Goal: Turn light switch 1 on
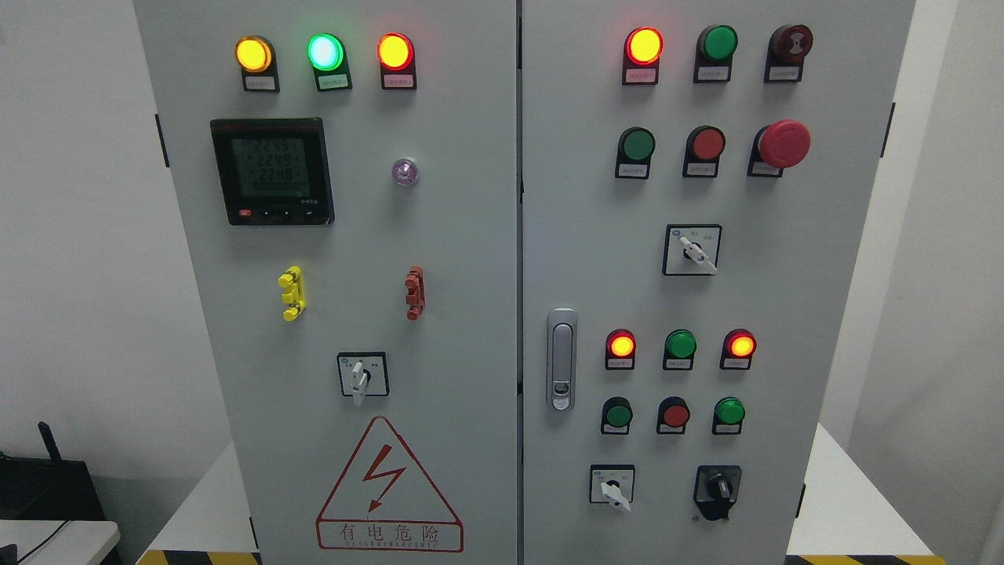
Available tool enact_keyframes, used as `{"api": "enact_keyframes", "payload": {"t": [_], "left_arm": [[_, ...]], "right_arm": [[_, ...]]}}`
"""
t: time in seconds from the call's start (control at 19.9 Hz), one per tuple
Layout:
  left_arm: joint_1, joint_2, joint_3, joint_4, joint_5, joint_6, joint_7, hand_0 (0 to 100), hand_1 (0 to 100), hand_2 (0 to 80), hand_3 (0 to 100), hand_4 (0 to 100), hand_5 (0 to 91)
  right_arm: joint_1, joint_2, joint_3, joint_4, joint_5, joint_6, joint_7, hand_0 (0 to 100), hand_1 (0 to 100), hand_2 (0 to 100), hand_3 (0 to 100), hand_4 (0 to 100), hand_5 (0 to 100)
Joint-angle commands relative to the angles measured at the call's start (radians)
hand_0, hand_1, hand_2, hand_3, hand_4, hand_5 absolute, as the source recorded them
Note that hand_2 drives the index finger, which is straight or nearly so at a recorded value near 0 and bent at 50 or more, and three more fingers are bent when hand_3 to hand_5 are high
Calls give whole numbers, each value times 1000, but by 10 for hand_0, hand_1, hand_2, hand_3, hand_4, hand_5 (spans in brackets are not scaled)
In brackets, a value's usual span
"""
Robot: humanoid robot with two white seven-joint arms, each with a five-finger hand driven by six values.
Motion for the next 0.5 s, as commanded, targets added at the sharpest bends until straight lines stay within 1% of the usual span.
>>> {"api": "enact_keyframes", "payload": {"t": [0.0, 0.05, 0.15, 0.3, 0.45], "left_arm": [[1, -23, 2, -5, 0, 0, 2, 382, 101, 0, 0, 0, 0], [5, -23, 2, -19, 0, 1, 5, 382, 101, 0, 0, 0, 0], [50, -21, 2, -98, 0, 14, 6, 382, 101, 0, 0, 0, 0], [114, -17, 10, -252, 0, 98, 5, 382, 100, 0, 0, 0, 0], [130, -12, 91, -310, 0, 109, -3, 382, 100, 0, 0, 0, 0]], "right_arm": [[0, 1, 17, 0, -25, 0, 0, 120, 389, 0, 0, 0, 0], [0, 0, 17, 0, -25, 0, 0, 120, 389, 0, 0, 0, 0], [0, 0, 17, 0, -25, 0, 0, 120, 389, 0, 0, 0, 0], [0, 0, 17, 0, -25, 0, 0, 120, 389, 0, 0, 0, 0], [0, 0, 17, 0, -25, 0, 0, 120, 389, 0, 0, 0, 0]]}}
